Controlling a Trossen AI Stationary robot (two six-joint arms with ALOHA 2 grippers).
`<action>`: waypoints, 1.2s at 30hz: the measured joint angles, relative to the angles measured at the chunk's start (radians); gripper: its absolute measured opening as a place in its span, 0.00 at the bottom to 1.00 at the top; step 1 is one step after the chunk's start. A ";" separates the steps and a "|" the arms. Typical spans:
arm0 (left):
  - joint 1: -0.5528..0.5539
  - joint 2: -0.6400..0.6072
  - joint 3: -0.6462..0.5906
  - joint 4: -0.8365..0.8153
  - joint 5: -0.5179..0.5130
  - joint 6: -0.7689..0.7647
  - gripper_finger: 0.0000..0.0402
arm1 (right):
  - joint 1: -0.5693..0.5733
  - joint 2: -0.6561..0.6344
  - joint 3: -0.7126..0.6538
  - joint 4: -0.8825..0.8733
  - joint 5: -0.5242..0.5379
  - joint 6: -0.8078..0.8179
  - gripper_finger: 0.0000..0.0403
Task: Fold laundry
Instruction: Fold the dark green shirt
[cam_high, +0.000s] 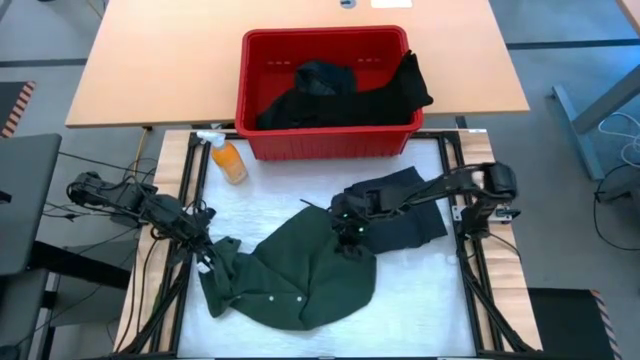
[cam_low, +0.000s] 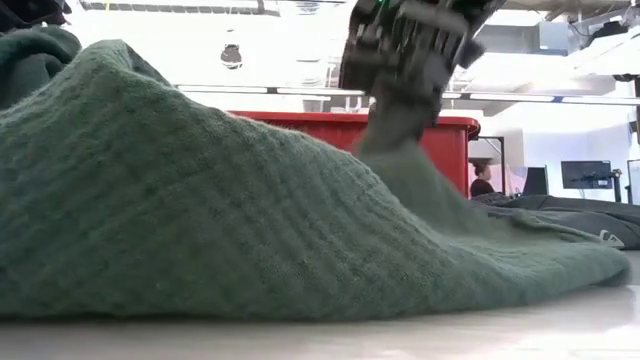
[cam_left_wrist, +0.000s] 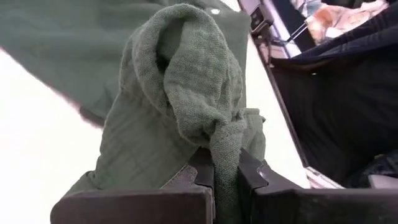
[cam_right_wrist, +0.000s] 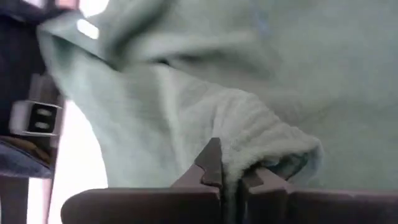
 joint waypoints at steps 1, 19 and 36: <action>0.000 0.000 0.000 0.022 0.015 0.001 0.00 | 0.009 -0.034 0.000 -0.011 0.006 -0.001 0.05; 0.000 -0.028 0.430 0.049 -0.389 0.263 0.00 | 0.654 -0.798 -0.390 -0.243 1.449 0.791 0.04; 0.000 -0.026 0.106 -0.133 0.003 -0.264 0.00 | 0.742 -0.228 -0.525 0.728 0.735 1.104 0.13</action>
